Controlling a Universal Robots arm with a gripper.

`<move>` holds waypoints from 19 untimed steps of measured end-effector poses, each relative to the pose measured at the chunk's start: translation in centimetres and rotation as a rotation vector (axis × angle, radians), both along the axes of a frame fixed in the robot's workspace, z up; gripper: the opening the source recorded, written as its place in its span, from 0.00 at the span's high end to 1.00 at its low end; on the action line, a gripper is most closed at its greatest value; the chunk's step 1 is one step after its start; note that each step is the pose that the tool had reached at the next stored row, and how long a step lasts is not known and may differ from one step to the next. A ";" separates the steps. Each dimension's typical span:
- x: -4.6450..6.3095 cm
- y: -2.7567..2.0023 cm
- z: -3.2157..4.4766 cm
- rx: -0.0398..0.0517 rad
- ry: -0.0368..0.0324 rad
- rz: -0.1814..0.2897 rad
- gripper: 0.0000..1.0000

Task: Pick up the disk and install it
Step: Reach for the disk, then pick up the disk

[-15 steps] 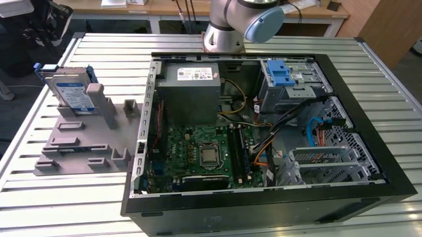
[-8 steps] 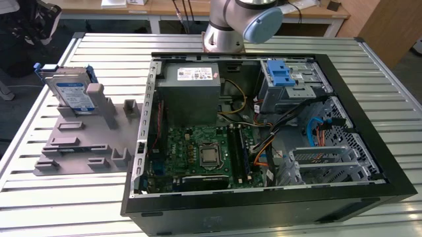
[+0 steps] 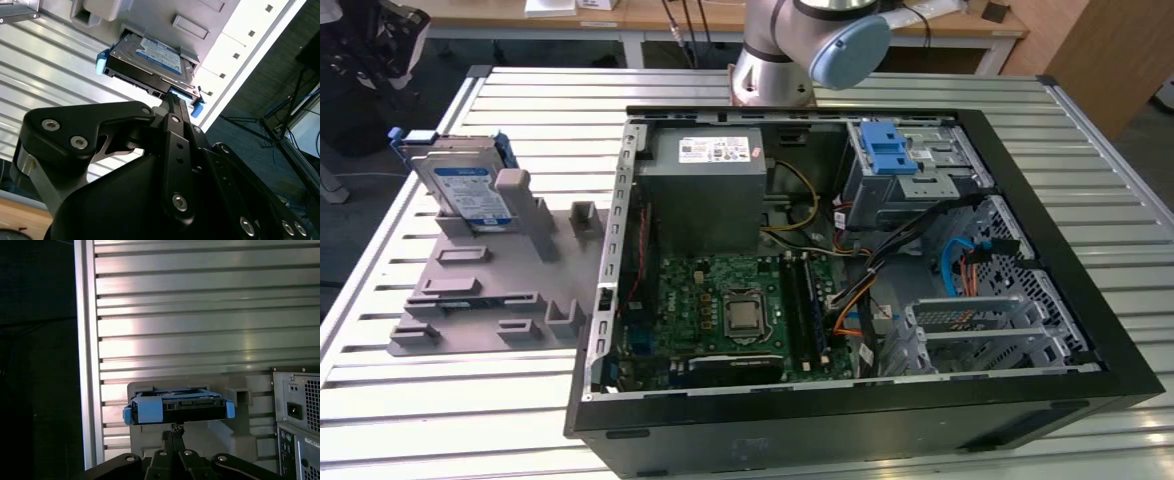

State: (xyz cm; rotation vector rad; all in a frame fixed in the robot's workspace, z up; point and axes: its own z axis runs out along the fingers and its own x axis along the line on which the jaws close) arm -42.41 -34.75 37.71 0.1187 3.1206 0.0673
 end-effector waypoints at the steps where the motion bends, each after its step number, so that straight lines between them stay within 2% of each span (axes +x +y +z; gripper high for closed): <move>1: 0.0 0.00 -0.01 0.0000 0.0004 0.000 0.89; 16: 0.0 0.00 0.00 0.0000 0.0010 0.001 0.89; 19: 0.0 0.00 -0.01 0.0000 0.0009 0.023 0.89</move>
